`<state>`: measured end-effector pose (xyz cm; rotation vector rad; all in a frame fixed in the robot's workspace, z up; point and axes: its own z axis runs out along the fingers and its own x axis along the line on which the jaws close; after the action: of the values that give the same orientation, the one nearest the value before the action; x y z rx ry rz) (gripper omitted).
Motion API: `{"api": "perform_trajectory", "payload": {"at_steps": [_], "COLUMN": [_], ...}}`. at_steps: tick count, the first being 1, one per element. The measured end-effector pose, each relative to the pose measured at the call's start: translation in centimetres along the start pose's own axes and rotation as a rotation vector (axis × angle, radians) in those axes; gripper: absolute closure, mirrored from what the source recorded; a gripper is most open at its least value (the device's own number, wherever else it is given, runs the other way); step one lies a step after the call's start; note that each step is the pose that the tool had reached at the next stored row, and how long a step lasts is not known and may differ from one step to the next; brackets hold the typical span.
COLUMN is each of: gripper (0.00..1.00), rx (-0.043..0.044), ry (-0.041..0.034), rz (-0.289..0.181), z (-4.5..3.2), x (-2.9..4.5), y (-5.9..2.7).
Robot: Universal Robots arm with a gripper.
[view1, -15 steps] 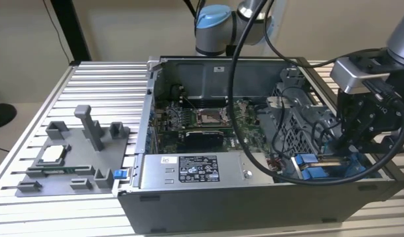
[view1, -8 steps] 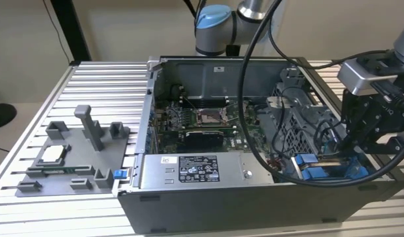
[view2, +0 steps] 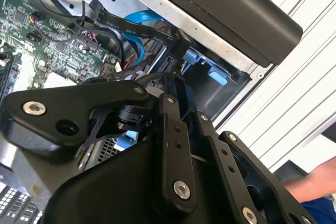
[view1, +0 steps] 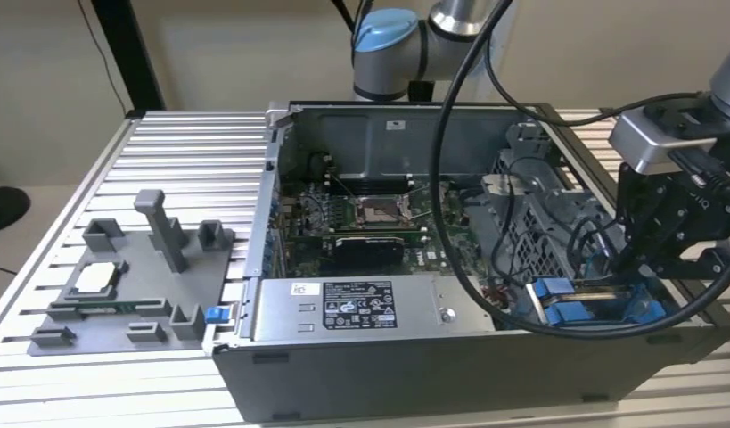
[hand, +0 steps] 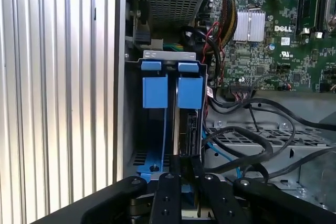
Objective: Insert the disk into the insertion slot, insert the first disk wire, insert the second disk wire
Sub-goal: 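Insert the first disk wire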
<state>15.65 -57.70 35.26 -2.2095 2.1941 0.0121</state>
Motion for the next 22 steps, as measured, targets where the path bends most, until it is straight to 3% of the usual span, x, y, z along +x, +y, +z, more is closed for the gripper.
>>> {"api": "perform_trajectory", "payload": {"at_steps": [22], "gripper": [1.00], "rx": [-0.0006], "ry": [-0.0016], "rz": [-0.019], "z": [0.74], "x": [-0.92], "y": [0.00]}}
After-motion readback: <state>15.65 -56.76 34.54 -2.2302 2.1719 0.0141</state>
